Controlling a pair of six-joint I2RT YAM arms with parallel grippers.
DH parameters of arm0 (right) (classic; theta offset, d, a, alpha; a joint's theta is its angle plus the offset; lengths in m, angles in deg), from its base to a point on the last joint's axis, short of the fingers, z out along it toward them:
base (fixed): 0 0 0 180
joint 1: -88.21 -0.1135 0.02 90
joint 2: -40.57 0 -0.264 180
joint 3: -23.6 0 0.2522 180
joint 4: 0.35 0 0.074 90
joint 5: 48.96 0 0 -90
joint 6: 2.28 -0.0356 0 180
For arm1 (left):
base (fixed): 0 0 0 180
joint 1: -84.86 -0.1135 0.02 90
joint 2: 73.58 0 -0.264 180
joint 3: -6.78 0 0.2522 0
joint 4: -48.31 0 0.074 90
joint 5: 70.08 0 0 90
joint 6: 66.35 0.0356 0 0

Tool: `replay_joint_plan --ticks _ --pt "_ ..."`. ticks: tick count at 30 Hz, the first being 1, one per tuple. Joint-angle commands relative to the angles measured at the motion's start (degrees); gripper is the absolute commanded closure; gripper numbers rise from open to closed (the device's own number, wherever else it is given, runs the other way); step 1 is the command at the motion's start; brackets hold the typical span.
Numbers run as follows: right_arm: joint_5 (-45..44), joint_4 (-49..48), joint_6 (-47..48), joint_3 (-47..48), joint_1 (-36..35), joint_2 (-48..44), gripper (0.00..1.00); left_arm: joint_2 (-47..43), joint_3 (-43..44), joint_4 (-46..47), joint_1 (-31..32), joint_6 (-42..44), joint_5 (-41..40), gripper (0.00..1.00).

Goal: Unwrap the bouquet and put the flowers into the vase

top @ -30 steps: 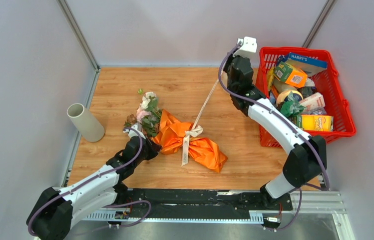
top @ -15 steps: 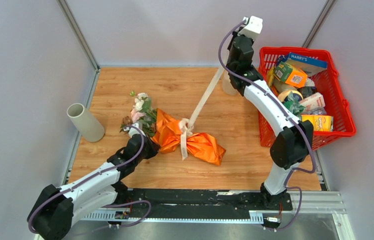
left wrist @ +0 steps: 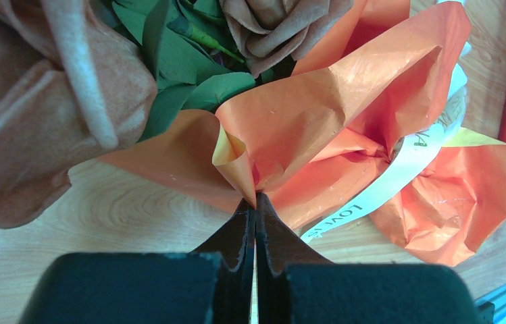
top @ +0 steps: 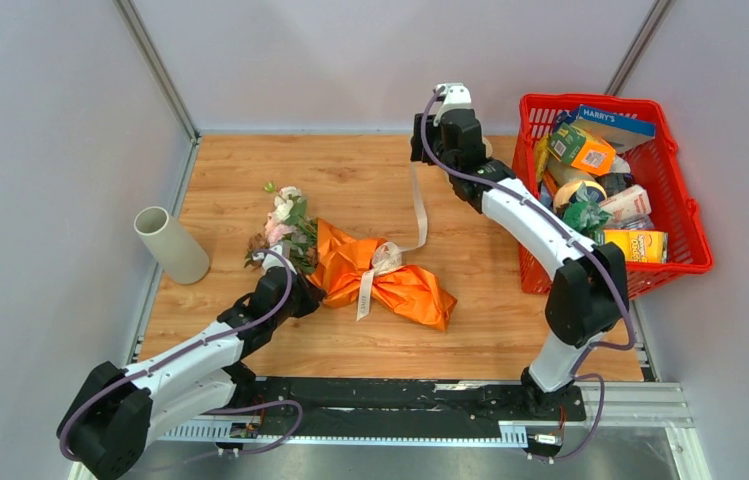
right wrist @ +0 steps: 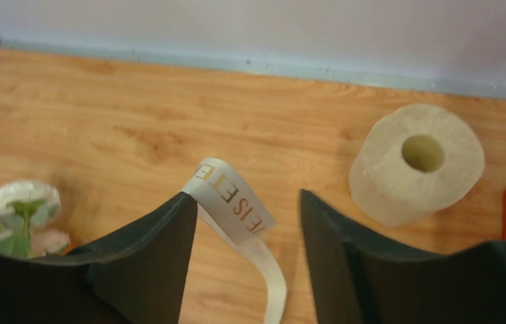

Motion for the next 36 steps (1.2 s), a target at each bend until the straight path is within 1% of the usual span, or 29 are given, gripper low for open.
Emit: replay_joint_plan --ticks 1,6,8,10,13,15,17,18,19,21,23,25,26,27,28,30,32,34,36 --pt "4.82 7.84 -4.82 -1.93 -1.6 -7.16 0.33 -0.17 0.68 1.49 0.44 0.56 1.22 1.0" --pt "7.46 8.72 -11.41 -12.82 -4.67 -17.35 0.22 0.0 0.42 2.11 0.52 0.38 2.19 1.0" --pt "6.32 9.25 -13.0 -17.48 -6.6 -20.7 0.18 -0.17 0.51 1.93 0.53 0.47 2.54 1.0" --pt "2.47 11.87 -14.23 -19.6 -8.27 -23.25 0.14 -0.43 0.42 1.76 0.61 0.47 2.45 1.0" --pt "-2.47 17.58 -17.04 -21.97 -9.6 -26.15 0.14 -1.14 0.07 1.76 0.61 0.21 2.45 1.0" --pt "-6.59 18.56 -17.57 -23.03 -9.78 -27.47 0.15 -1.49 -0.11 1.76 0.7 0.2 2.45 1.0" --pt "-12.29 18.22 -16.35 -21.29 -9.43 -26.52 0.12 -1.75 -0.28 1.67 0.61 0.29 2.45 1.0" --pt "-13.97 17.95 -14.69 -19.1 -8.64 -24.77 0.12 -1.84 -0.28 1.5 0.61 0.29 2.63 1.0" --pt "-13.82 17.78 -12.85 -16.3 -7.5 -22.67 0.11 -1.93 -0.37 1.49 0.61 0.21 2.54 1.0" --pt "-9.88 18.04 -10.03 -10.06 -3.99 -17.66 0.12 -2.1 -0.46 1.58 0.61 0.12 2.72 1.0" --pt "-3.83 20.57 -9.66 -3.39 -0.13 -12.3 0.16 -2.19 -0.55 1.67 0.7 0.03 2.89 1.0" --pt "0.92 25.84 -9.58 2.95 0.51 -8.6 0.19 -2.11 -0.55 1.84 0.7 0.03 2.8 1.0" --pt "4.34 28.21 -9.66 4.72 0.25 -7.71 0.2 -2.11 -0.55 1.93 0.79 -0.06 2.8 1.0" --pt "8.29 29.02 -10.36 4.48 -0.19 -7.71 0.22 -2.02 -0.55 2.19 0.7 -0.15 2.89 1.0" --pt "11.03 28.33 -11.06 2.04 -1.41 -8.58 0.24 -1.93 -0.63 2.46 0.7 -0.23 2.89 1.0" --pt "11.85 26.23 -12.47 -3.85 -4.75 -11.99 0.24 -1.84 -0.81 2.98 0.79 -0.5 3.16 1.0" --pt "12.46 21.93 -15.62 -11.4 -8.09 -16.99 0.25 -1.93 -0.72 3.34 0.79 -0.59 3.24 1.0" --pt "15.79 16.75 -18.96 -19.57 -11.69 -20.7 0.27 -1.84 -0.64 3.34 0.79 -0.41 3.51 1.0" --pt "14.5 13.05 -23.26 -25.29 -15.73 -23.78 0.29 -1.84 -0.46 3.16 0.88 -0.32 3.68 1.0"
